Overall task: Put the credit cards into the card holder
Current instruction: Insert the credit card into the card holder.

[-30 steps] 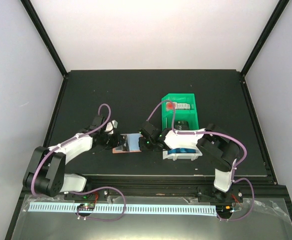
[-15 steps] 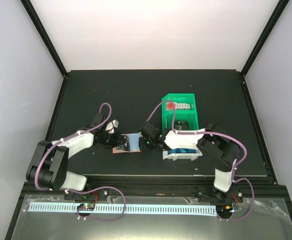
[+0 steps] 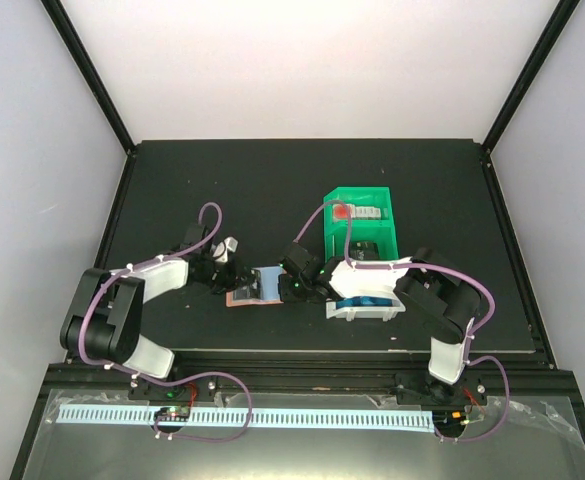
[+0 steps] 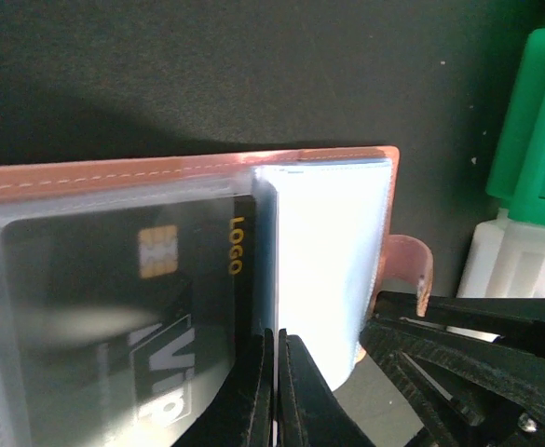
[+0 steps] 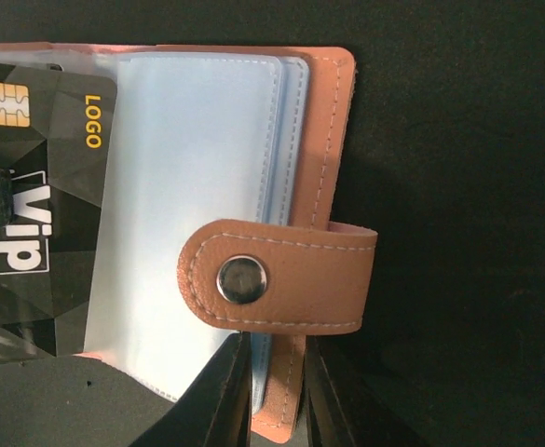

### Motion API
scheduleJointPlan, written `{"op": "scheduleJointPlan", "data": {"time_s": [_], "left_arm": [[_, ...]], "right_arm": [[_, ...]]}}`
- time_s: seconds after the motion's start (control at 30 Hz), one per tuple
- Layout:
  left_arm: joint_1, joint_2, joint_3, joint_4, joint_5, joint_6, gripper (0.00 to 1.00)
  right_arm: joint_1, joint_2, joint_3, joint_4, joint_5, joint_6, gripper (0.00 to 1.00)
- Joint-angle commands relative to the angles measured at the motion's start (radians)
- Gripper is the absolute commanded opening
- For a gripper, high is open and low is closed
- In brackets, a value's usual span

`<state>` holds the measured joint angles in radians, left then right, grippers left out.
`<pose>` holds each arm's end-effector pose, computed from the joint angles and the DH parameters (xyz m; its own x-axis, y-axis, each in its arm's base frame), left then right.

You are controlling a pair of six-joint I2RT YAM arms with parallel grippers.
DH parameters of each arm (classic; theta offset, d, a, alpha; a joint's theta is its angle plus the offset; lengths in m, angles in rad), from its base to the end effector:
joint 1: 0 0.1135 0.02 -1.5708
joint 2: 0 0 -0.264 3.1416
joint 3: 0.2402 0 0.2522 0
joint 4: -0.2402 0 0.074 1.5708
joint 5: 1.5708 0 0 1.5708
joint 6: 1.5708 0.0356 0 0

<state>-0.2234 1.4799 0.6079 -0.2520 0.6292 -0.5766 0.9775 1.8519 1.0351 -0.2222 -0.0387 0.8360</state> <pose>0.2333 -0.0745 0.1348 -0.9701 -0.2316 -0.0729 -0.1214 0.7226 -0.6805 0.2003 0.2994 0.1352 -0.9459 -0.0766 -0.3152 -0.2052 0.8939 0.3986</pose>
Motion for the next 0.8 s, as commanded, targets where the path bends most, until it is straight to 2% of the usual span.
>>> {"op": "scheduleJointPlan", "data": {"time_s": [0.0,0.3,0.53,0.6,0.77], "left_arm": [[-0.002,0.03,0.01,0.068,0.069,-0.022,0.02],[0.009,0.098,-0.013,0.136,0.151,-0.066,0.03],[0.009,0.106,-0.016,0.126,0.102,-0.053,0.07],[0.008,0.096,-0.016,0.106,0.065,-0.046,0.1],[0.008,0.052,-0.014,0.045,-0.002,-0.02,0.24]], "right_arm": [[0.007,0.014,-0.031,-0.059,0.004,-0.008,0.19],[0.008,0.018,-0.027,-0.061,0.004,-0.009,0.19],[0.007,0.018,-0.026,-0.062,0.005,-0.011,0.19],[0.008,0.018,-0.025,-0.062,0.005,-0.012,0.19],[0.007,0.02,-0.026,-0.059,0.004,-0.01,0.19]]}}
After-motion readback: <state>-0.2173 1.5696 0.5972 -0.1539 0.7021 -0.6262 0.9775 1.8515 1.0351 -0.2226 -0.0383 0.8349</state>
